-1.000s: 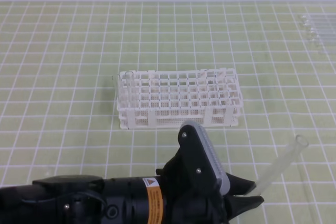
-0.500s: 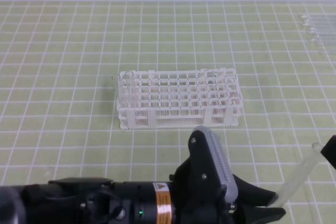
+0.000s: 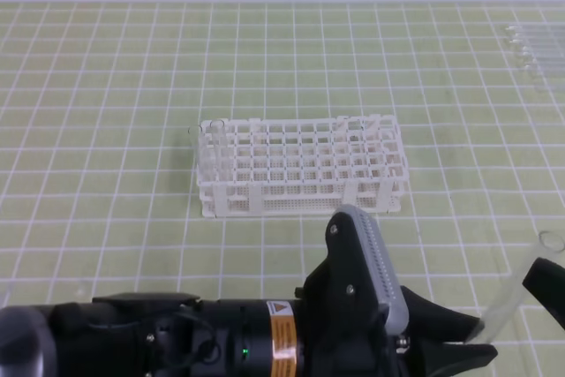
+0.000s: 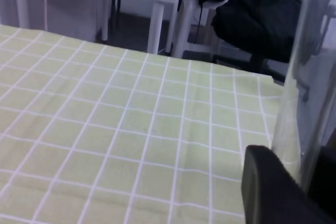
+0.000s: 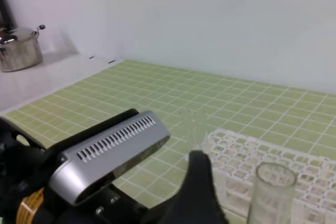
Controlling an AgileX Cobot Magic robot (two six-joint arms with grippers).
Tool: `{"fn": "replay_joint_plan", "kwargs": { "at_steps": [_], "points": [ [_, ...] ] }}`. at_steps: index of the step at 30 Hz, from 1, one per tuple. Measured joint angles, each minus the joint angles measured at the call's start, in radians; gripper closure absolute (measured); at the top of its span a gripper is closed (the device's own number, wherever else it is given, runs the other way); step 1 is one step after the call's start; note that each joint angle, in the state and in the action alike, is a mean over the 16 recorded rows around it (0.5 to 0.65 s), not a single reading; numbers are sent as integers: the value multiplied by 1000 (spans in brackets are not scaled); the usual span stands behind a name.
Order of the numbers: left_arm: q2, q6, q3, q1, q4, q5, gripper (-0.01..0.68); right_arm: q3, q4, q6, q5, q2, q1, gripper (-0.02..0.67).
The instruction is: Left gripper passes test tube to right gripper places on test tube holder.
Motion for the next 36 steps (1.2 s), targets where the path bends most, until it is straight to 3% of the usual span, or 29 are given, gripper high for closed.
{"fn": "replay_joint_plan", "kwargs": {
  "at_steps": [19, 36],
  "points": [
    [6, 30, -18, 0, -3, -78, 558, 0, -11, -3, 13, 0, 0, 228],
    [68, -2, -37, -5, 15, -188, 557, 0, -14, -22, 21, 0, 0, 241]
  ]
}}
